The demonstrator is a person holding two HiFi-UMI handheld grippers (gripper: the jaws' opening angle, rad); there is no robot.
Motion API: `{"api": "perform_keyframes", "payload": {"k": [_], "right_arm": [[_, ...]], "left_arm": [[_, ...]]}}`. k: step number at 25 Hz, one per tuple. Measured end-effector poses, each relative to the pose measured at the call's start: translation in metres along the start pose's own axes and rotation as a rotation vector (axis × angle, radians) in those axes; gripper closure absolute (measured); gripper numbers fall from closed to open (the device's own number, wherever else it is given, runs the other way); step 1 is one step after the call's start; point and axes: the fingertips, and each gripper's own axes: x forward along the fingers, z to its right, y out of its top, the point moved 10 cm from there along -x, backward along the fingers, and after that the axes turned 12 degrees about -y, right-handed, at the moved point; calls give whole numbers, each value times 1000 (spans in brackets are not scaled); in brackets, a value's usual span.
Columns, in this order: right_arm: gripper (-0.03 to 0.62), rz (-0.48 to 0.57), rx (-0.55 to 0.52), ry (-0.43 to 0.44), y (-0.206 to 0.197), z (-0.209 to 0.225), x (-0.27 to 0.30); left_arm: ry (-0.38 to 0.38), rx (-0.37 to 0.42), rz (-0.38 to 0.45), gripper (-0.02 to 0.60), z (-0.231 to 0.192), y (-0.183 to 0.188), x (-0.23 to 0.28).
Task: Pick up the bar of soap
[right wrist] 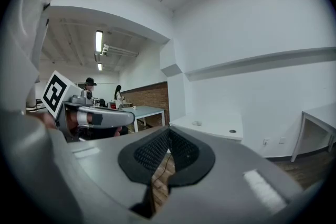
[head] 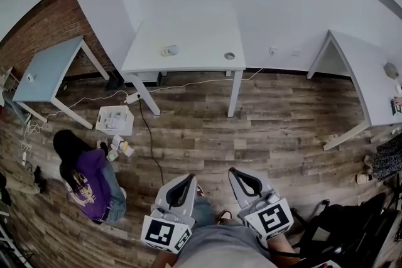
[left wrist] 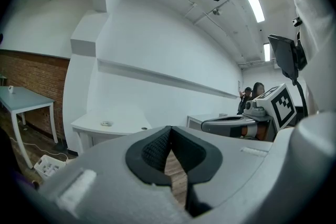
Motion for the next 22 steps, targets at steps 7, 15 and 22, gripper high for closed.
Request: {"api": "perform_keyframes", "payload": {"k": [7,15,22], "right_arm": [[591,-11,-8,-9,15,2,57],[591,-31,-17,4,25,-5,125],[591,-29,-34,12,35,-19,175]], "left_arm": [[-9,2,5,579,-57,14,21],[-12,-10,8,580,-123,24,37],[-11,-9,13,580,-172,29,38]]}}
